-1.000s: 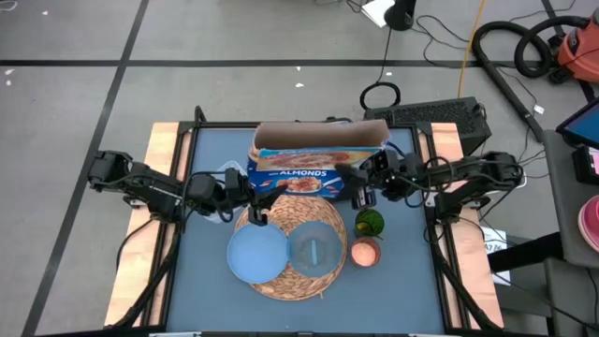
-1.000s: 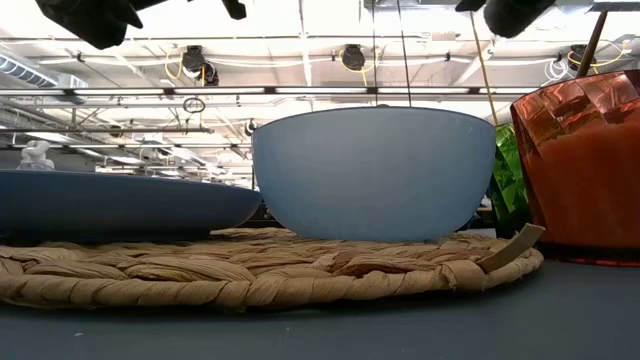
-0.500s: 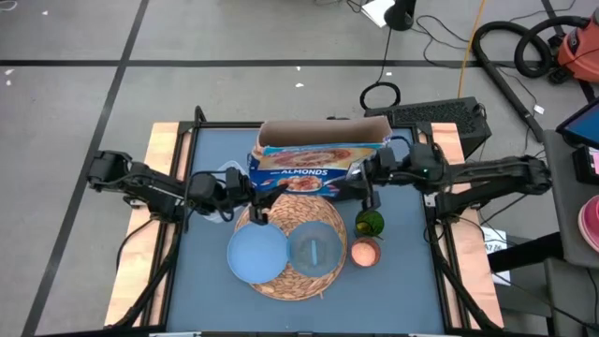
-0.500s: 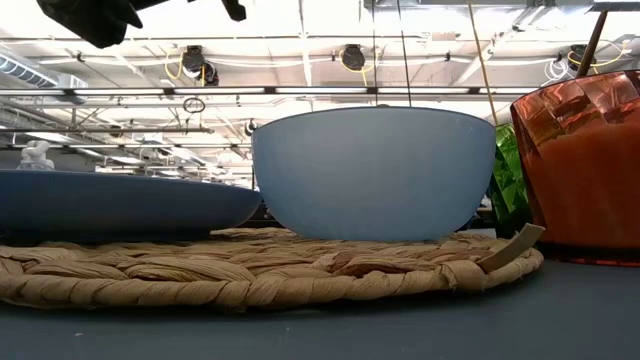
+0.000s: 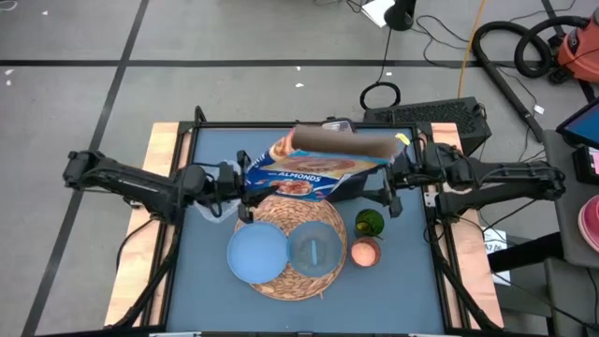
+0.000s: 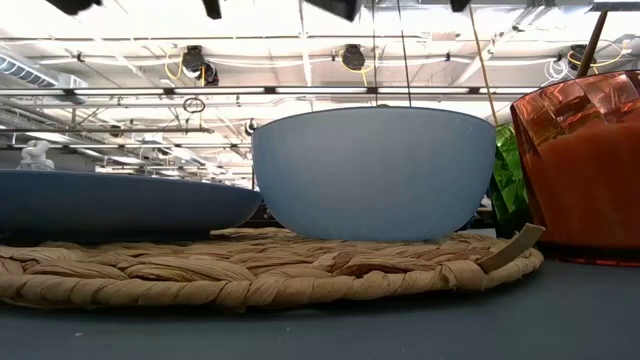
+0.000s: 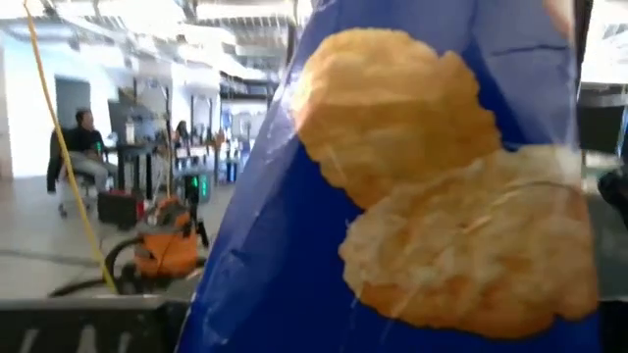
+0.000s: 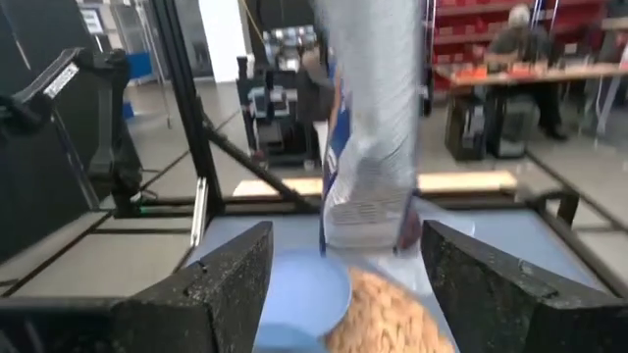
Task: Arrange a breakfast setting
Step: Pour the cereal from the cereal box into the blue bowl on the table mat
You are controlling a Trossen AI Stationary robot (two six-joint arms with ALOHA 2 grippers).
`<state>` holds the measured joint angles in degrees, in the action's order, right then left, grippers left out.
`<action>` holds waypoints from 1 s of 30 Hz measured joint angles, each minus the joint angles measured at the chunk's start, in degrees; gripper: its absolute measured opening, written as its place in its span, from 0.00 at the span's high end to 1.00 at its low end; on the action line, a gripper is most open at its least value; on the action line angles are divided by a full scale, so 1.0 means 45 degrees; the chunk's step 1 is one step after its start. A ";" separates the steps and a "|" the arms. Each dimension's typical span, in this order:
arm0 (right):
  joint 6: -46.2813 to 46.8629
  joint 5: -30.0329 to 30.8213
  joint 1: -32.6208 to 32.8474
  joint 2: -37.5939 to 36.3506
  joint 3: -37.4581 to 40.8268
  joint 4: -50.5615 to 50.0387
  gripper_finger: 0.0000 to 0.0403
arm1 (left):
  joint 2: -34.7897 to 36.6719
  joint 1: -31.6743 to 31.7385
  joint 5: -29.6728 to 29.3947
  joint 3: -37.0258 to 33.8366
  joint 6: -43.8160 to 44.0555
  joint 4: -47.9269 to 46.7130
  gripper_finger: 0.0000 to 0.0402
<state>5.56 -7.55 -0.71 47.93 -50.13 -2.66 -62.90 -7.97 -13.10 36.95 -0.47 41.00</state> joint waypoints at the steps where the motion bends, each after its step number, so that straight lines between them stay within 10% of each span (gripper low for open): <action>1: 0.0162 0.0000 0.0000 -0.0091 0.0000 -0.0279 0.37 | 0.0379 0.0000 0.0001 0.0000 0.0078 -0.0684 0.51; 20: 0.0952 0.0029 0.0000 -0.0333 0.0000 -0.3738 0.37 | 0.5689 -0.0010 0.2310 -0.0005 0.2906 -1.0810 0.51; 30: 0.0952 0.0056 0.0000 -0.0328 0.0000 -0.3486 0.37 | 0.6672 -0.0010 0.3858 -0.0019 0.3828 -1.2677 0.51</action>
<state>9.85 -7.30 -0.71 46.46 -50.13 -18.35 -32.87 -8.01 4.26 36.86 16.76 -16.05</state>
